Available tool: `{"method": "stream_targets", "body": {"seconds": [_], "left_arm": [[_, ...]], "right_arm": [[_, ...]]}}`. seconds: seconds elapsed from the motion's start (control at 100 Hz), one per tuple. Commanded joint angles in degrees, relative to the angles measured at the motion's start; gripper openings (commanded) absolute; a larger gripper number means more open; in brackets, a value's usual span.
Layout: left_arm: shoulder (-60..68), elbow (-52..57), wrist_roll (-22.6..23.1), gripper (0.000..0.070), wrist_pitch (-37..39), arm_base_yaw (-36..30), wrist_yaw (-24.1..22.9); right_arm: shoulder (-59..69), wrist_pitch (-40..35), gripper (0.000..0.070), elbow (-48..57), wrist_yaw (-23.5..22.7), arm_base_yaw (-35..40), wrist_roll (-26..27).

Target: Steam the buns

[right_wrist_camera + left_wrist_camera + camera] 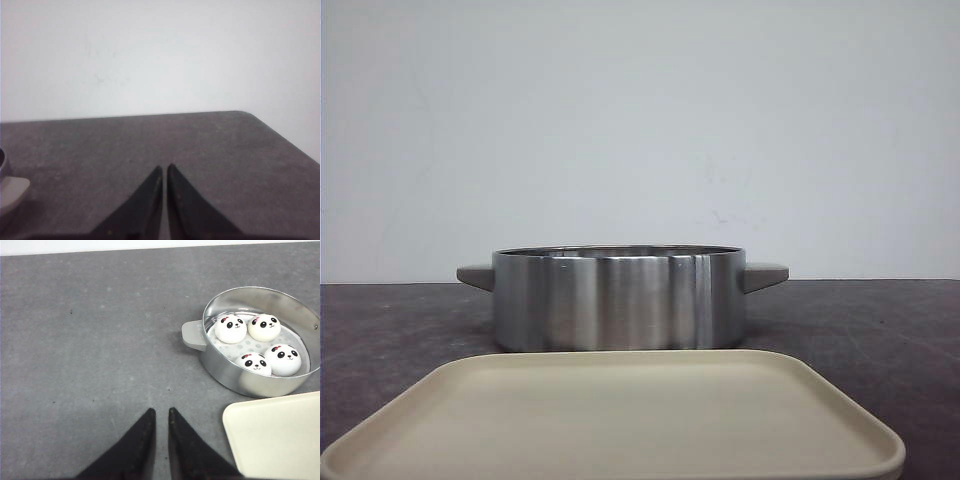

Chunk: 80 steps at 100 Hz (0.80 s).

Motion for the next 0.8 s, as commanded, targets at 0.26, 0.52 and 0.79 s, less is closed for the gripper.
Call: {"method": "stream_targets", "body": {"seconds": [0.26, 0.52, 0.79], "left_arm": [[0.48, 1.07, -0.20, 0.0000, -1.07, -0.63, -0.37], [0.48, 1.07, -0.20, 0.0000, -1.07, -0.63, -0.37], [0.48, 1.07, -0.20, 0.0000, -1.07, -0.63, -0.37]], "right_arm": [[-0.98, -9.49, 0.0007, -0.15, -0.07, 0.26, 1.33], [-0.98, -14.62, 0.0007, -0.15, -3.52, 0.26, 0.90], [-0.98, -13.62, 0.0007, -0.15, -3.23, 0.24, 0.90]]}}
